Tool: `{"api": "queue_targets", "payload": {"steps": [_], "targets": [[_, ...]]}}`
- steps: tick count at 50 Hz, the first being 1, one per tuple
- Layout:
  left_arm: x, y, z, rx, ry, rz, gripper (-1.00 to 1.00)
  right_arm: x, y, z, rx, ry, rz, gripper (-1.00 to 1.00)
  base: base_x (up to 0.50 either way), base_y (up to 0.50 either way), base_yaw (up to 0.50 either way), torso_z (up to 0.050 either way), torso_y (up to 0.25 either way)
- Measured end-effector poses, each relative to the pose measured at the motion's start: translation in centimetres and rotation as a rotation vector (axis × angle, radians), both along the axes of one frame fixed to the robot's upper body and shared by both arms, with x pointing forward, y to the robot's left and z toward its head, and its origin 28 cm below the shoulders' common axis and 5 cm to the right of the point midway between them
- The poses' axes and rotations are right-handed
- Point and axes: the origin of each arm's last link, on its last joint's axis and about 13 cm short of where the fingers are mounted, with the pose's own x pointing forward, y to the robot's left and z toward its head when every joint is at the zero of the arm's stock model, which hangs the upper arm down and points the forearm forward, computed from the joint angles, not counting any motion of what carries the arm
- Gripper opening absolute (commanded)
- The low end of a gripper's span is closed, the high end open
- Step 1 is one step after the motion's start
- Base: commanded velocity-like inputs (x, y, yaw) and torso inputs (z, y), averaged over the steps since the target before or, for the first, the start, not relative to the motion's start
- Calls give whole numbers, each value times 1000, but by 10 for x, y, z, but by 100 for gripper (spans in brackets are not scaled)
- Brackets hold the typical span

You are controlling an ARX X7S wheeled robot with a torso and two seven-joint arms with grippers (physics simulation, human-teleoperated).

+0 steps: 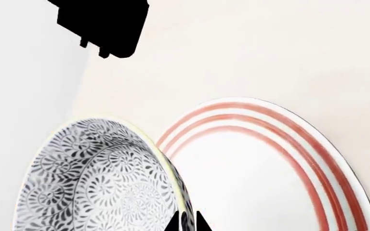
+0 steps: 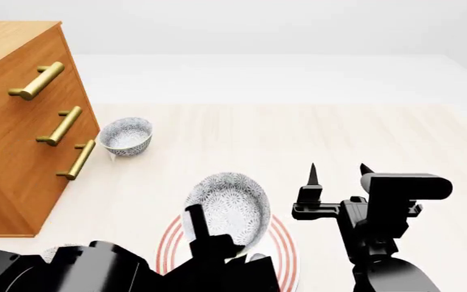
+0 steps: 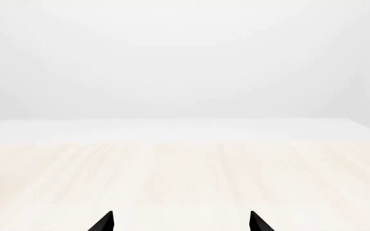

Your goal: Put the bowl in the middle on the plate.

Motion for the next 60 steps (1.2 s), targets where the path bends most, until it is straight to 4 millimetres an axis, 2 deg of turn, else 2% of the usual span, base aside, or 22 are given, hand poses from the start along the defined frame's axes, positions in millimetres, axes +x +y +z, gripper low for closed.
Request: {"api": "queue_targets", "payload": {"steps": [32, 55, 56, 60], "targets": [[19, -3, -31, 90, 112, 20, -100, 1, -1, -1, 7, -2, -2, 100, 0, 0, 0, 0, 1], [23, -3, -38, 102, 134, 31, -100, 0, -1, -1, 9, -2, -2, 100, 0, 0, 0, 0, 0], [23, -3, -38, 102, 134, 32, 100, 0, -1, -1, 9, -2, -2, 100, 0, 0, 0, 0, 10], [24, -3, -37, 101, 124, 39, 100, 0, -1, -2, 9, -2, -1, 100, 0, 0, 0, 0, 0]]}}
